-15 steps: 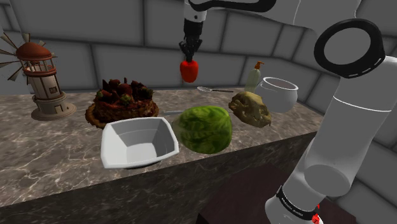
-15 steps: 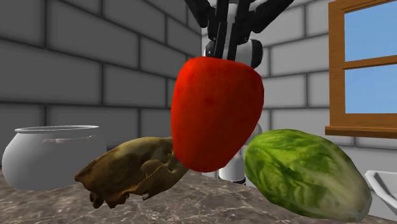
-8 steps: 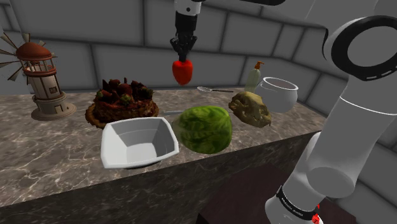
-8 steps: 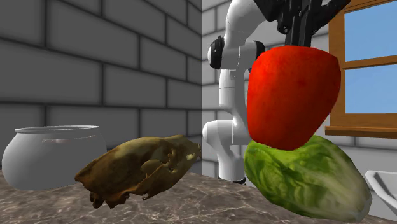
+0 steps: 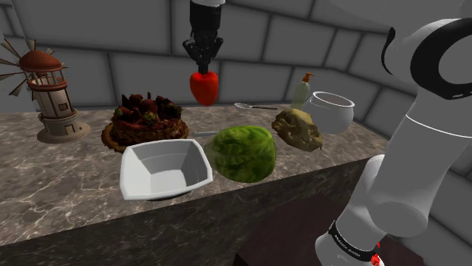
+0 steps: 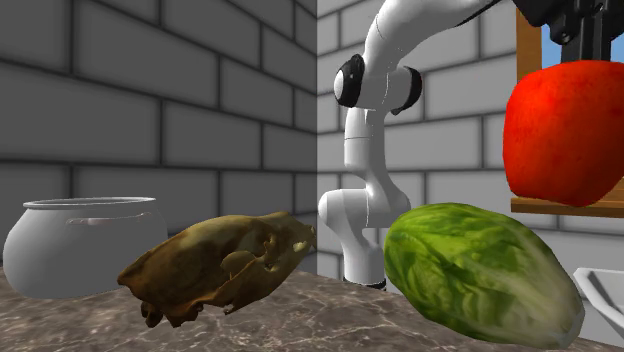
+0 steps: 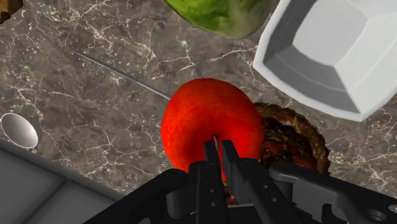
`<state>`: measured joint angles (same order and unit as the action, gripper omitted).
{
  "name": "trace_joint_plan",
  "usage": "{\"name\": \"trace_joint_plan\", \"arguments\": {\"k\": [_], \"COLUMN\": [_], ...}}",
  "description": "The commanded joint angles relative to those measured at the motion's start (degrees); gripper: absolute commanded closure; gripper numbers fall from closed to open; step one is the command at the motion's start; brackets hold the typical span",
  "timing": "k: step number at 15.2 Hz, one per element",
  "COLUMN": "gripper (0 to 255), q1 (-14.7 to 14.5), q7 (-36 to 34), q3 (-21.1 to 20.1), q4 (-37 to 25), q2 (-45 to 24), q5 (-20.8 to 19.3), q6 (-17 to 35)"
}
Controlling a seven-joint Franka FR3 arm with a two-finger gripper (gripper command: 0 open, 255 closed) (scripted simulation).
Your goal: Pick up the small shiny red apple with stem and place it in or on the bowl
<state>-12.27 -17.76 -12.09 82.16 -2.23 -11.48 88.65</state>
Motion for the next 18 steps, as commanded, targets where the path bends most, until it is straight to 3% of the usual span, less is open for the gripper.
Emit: {"name": "trace_joint_plan", "arguments": {"k": [1, 9, 14, 18], "gripper": [255, 255, 255, 255], "q1": [-1.3, -8.1, -14.4, -13.3], "q7": [-2.4, -13.1, -20.2, -20.5], "q3": [-1.2, -6.8, -10.1, -9.9], "q4": [-0.6, -9.4, -19.9, -13.0], "q2": [0.2, -4.4, -10.9, -8.2], "q5": [-0.2, -2.6, -5.9, -4.5], "q6": [-1.3, -8.1, -14.3, -9.8]}}
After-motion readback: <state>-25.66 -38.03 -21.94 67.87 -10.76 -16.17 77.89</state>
